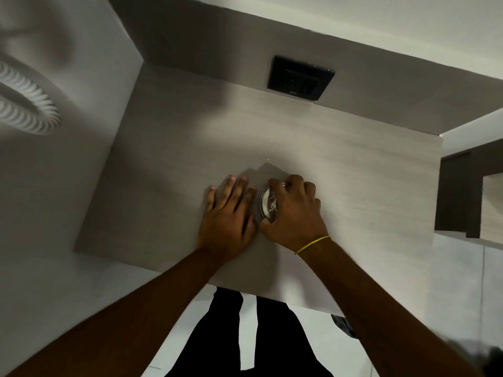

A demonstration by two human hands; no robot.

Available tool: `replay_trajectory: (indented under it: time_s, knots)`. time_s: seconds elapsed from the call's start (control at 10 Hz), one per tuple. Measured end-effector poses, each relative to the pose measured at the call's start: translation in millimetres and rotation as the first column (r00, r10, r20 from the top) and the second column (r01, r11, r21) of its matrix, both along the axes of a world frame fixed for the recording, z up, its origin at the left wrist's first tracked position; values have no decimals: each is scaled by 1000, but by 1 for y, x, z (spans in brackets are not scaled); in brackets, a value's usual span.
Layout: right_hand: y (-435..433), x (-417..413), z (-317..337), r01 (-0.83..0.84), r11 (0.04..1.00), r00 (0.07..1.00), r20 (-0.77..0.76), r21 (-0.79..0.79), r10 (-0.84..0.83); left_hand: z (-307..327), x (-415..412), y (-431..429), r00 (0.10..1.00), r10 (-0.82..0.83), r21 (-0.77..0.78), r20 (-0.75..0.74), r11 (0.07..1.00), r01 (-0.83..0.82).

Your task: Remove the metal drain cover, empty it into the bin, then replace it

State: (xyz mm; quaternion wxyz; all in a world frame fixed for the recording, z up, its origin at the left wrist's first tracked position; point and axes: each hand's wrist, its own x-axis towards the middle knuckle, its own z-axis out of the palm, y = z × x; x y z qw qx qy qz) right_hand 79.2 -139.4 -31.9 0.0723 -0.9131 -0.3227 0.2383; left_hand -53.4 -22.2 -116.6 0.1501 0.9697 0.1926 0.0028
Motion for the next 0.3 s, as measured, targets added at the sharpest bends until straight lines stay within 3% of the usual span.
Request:
replay_trajectory:
  time_s: [0.3]
  knots:
    - [-7,-2,3,-15,1000,1000,22,-10,15,-4,-4,0,999,-19,21,-30,1000,19]
